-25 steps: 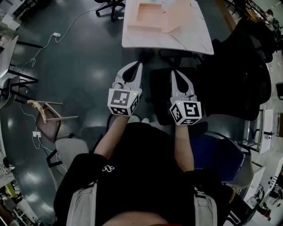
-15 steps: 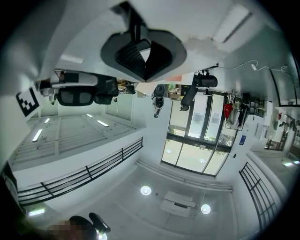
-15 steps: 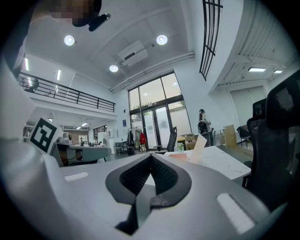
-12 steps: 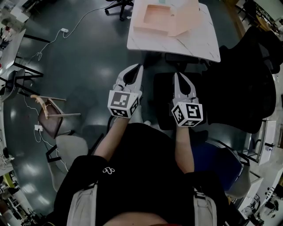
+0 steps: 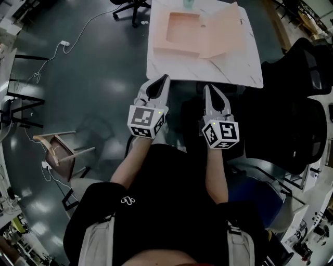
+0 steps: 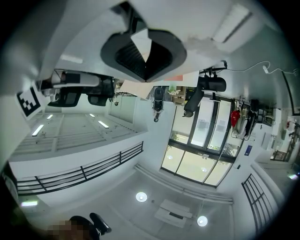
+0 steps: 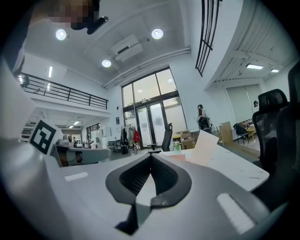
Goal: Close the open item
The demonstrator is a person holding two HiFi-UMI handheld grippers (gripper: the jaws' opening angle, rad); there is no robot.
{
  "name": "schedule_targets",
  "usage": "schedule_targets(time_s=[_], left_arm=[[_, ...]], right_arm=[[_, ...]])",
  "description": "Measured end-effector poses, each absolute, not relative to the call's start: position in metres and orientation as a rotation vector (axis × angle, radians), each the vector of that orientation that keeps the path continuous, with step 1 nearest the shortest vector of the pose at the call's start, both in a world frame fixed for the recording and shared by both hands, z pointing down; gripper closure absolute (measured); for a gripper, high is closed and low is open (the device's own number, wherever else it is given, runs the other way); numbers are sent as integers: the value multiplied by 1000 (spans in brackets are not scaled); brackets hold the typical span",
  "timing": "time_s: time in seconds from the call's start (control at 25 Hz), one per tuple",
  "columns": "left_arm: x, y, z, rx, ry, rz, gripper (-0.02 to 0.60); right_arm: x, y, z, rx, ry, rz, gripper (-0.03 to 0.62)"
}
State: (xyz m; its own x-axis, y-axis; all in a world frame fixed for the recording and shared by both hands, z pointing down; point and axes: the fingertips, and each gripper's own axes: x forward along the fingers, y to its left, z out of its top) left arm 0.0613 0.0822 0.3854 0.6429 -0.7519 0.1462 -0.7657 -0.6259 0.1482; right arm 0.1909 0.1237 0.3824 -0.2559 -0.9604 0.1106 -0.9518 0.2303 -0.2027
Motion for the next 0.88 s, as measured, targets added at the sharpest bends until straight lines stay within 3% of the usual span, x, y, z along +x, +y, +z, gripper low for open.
schedule_targets(time_s=[0.4,0.88], left_arm=[[21,-62,391,2645,-1204,103,581],[12,-119,412,2583,-1156,90,581]], right_arm=[[150,-24,384,-1925,2457,-377,594],[137,-80,393,-1985,2508,-386,594]])
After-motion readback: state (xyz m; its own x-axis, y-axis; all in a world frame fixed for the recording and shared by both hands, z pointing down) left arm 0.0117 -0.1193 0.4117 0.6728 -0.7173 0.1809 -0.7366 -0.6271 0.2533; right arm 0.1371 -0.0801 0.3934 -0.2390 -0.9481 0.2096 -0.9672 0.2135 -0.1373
